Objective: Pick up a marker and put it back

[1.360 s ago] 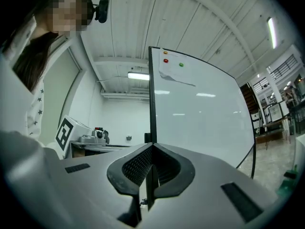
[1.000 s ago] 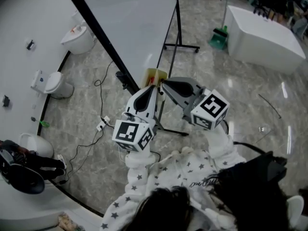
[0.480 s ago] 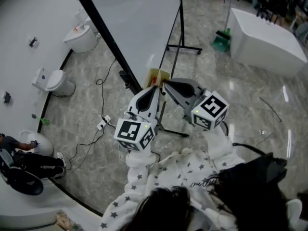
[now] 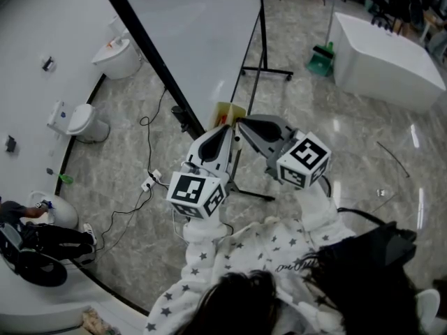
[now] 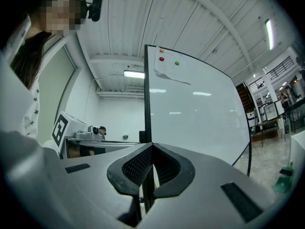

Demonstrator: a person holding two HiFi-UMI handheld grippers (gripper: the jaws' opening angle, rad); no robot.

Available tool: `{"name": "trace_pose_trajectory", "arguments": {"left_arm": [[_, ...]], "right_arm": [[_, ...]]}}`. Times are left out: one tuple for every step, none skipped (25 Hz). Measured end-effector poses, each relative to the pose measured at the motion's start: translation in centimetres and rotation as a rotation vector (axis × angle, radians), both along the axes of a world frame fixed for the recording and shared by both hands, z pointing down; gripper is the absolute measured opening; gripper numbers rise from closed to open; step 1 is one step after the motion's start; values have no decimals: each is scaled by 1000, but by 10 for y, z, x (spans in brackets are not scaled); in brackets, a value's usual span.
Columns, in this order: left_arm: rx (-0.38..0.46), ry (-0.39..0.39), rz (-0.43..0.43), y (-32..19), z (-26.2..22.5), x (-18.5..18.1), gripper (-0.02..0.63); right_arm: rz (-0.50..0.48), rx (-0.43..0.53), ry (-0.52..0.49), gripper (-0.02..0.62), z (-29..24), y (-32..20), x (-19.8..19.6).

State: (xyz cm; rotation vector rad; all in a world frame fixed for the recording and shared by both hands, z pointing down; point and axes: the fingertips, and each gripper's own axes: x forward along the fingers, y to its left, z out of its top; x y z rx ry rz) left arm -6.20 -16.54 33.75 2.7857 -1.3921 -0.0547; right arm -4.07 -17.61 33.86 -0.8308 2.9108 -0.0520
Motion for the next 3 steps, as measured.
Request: {"name": "trace_pose_trajectory", "arguments": {"left_arm": [[0, -1, 0, 0, 0, 0, 2], [1, -1, 1, 0, 0, 0, 2], [1, -2, 1, 0, 0, 0, 2]], "right_arm": [[1, 0, 0, 6, 0, 0, 0], [2, 1, -1, 6, 0, 0, 0], [3, 1, -1, 6, 0, 0, 0]]}}
